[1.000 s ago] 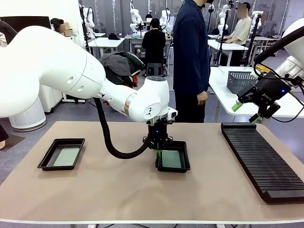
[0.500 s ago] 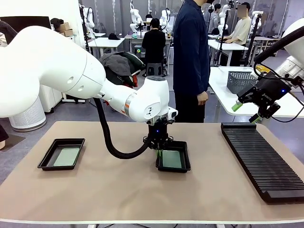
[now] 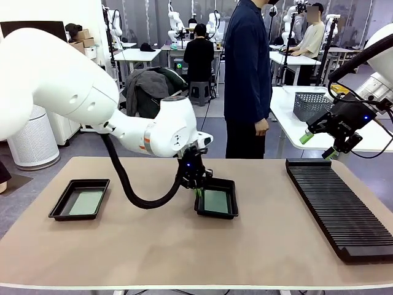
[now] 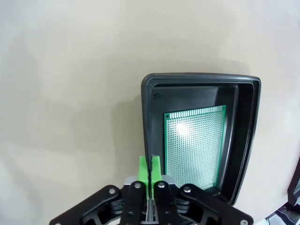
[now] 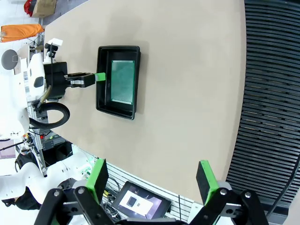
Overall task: Inspect and transfer BCBs to ESD trays.
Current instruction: Pick up the ESD tray and place it on the left side of the table.
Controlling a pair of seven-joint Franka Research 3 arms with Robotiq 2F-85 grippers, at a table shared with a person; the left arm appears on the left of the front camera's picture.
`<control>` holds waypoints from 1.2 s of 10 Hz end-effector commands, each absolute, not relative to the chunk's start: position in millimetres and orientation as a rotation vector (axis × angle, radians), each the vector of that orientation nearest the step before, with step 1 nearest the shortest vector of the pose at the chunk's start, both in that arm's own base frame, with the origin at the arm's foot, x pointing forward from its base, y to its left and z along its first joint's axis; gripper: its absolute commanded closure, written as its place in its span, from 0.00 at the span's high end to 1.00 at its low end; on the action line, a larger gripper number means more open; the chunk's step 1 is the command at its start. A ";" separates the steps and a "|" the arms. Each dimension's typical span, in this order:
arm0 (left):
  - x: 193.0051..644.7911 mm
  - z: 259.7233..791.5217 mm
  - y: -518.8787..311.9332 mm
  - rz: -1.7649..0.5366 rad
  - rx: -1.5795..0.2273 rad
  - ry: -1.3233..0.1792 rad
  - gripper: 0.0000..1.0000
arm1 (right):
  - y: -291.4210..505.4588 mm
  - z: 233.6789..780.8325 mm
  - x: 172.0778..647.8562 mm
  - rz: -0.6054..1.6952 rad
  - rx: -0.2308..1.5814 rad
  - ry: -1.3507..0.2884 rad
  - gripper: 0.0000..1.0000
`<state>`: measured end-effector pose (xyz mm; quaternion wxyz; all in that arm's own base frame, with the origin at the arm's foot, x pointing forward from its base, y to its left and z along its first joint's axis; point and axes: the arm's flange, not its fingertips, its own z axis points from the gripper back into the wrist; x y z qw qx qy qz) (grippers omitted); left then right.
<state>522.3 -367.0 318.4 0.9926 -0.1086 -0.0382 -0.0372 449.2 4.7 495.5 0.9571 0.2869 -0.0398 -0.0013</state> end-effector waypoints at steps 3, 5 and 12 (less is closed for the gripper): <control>515.3 317.5 -309.0 -0.108 -0.395 -0.090 0.03 | 5.4 496.3 447.4 -0.025 0.575 -0.071 1.00; 519.4 308.6 -275.8 -0.107 -0.485 -0.085 0.03 | 5.4 496.3 447.4 -0.025 0.575 -0.071 1.00; 505.9 342.2 -181.4 -0.063 -0.453 -0.121 0.03 | 5.4 496.3 447.4 -0.025 0.575 -0.071 1.00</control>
